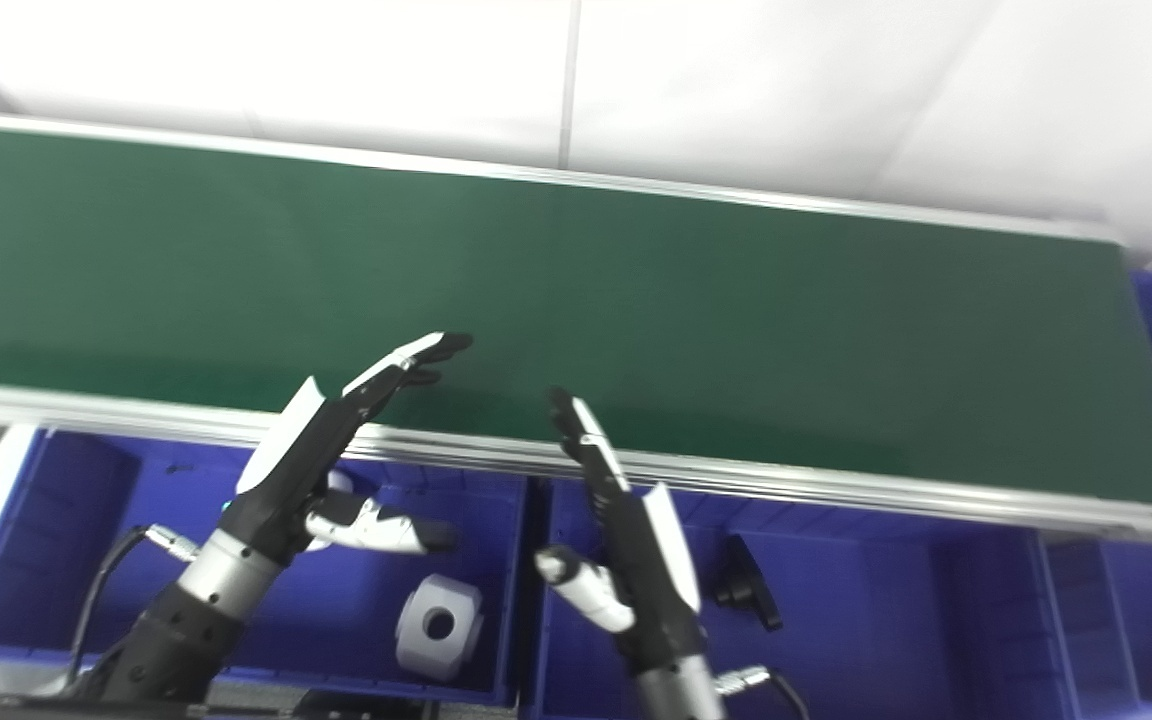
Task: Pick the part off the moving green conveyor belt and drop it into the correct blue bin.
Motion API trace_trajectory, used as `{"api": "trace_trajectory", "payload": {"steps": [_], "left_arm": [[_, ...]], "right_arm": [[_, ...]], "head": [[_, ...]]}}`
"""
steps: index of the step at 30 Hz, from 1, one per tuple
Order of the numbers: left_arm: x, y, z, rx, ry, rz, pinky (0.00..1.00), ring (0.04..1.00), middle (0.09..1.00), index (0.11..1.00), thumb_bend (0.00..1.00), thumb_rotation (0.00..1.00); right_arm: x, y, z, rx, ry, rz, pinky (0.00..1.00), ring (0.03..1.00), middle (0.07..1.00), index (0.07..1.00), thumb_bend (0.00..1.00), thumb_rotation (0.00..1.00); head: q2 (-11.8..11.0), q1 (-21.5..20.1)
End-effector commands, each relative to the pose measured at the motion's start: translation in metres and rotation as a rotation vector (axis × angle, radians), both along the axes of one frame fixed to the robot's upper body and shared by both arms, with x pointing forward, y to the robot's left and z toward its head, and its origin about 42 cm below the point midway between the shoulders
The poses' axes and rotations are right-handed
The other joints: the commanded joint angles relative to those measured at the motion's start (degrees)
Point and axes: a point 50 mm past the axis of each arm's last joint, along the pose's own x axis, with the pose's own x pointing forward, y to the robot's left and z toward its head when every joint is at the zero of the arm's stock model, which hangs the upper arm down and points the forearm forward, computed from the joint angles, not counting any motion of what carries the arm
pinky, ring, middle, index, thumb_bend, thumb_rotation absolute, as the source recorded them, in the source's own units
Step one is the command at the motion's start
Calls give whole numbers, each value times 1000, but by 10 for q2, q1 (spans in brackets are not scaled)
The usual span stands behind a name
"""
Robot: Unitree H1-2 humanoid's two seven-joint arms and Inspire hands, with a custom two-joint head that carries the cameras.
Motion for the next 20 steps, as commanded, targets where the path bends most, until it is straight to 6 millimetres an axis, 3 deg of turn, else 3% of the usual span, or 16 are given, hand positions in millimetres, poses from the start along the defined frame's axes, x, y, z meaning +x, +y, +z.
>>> {"api": "trace_trajectory", "payload": {"steps": [1, 11, 20], "left_arm": [[1, 7, 5, 18, -48, -38, 844, 903, 916, 876, 867, 566], [0, 4, 5, 37, -11, -128, 850, 909, 918, 889, 902, 597], [-4, -4, 14, -54, 38, -143, 876, 940, 952, 923, 835, 635]], "right_arm": [[2, 11, 12, 25, -21, -30, 996, 985, 986, 967, 821, 945], [-4, 15, 13, 31, -10, -59, 1000, 998, 984, 962, 819, 931], [-3, 13, 16, 27, -21, -64, 979, 983, 975, 960, 800, 941]], "head": [[-2, -15], [-4, -5], [2, -12]]}}
